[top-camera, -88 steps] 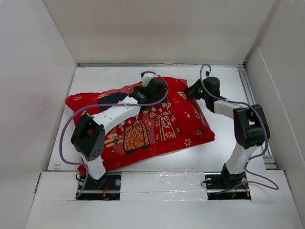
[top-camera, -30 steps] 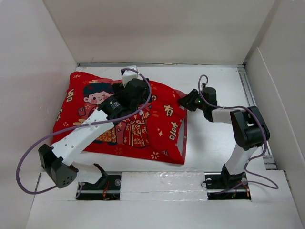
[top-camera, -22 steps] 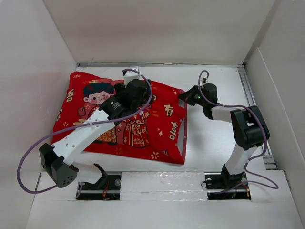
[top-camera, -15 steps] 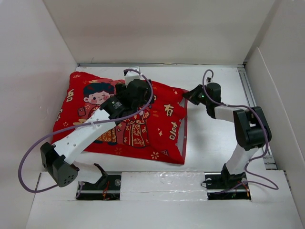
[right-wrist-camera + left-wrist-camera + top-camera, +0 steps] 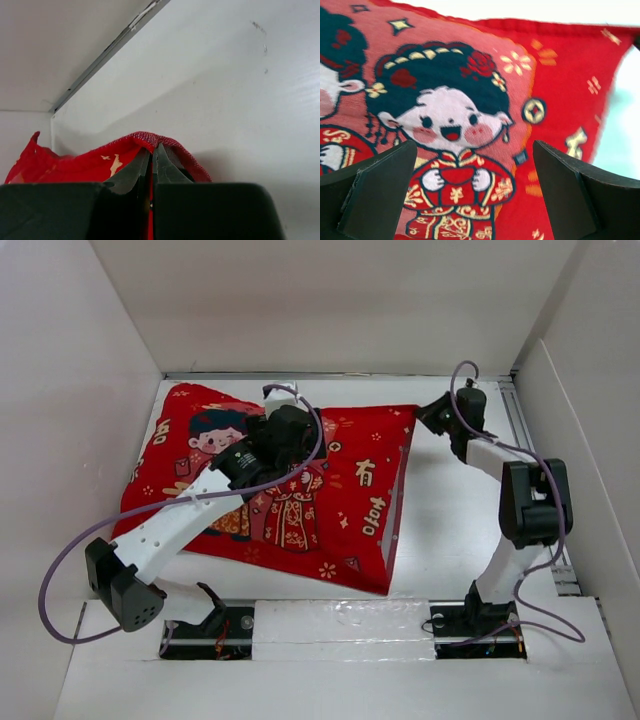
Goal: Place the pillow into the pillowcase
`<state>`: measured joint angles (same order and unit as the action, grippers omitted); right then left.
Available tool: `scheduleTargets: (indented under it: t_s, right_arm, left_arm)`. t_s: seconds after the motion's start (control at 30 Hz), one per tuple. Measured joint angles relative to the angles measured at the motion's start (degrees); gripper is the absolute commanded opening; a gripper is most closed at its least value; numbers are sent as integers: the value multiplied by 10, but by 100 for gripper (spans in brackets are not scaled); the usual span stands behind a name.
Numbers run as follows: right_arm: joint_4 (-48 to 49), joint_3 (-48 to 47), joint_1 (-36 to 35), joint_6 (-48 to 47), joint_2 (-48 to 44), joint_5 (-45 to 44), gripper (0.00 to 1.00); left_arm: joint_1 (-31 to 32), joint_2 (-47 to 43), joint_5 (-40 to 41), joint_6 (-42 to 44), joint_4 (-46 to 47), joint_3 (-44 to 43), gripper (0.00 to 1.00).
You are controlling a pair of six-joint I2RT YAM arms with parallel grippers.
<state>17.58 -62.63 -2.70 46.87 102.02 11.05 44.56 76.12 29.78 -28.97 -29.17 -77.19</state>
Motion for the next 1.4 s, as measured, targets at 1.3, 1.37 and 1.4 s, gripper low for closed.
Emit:
scheduleTargets:
  t_s: [1.3, 1.37, 1.4]
  right_arm:
    - [-290, -131, -184, -72, -170, -247, 100]
    - [-288, -75, -266, -61, -238, -274, 100]
    - [-289, -48, -319, -56, -265, -297, 100]
  left_arm:
    - [21, -29, -23, -92, 49, 116, 100]
    - [-8, -56, -8, -122, 38, 116, 100]
    - [-28, -73, 8, -135, 31, 118, 100]
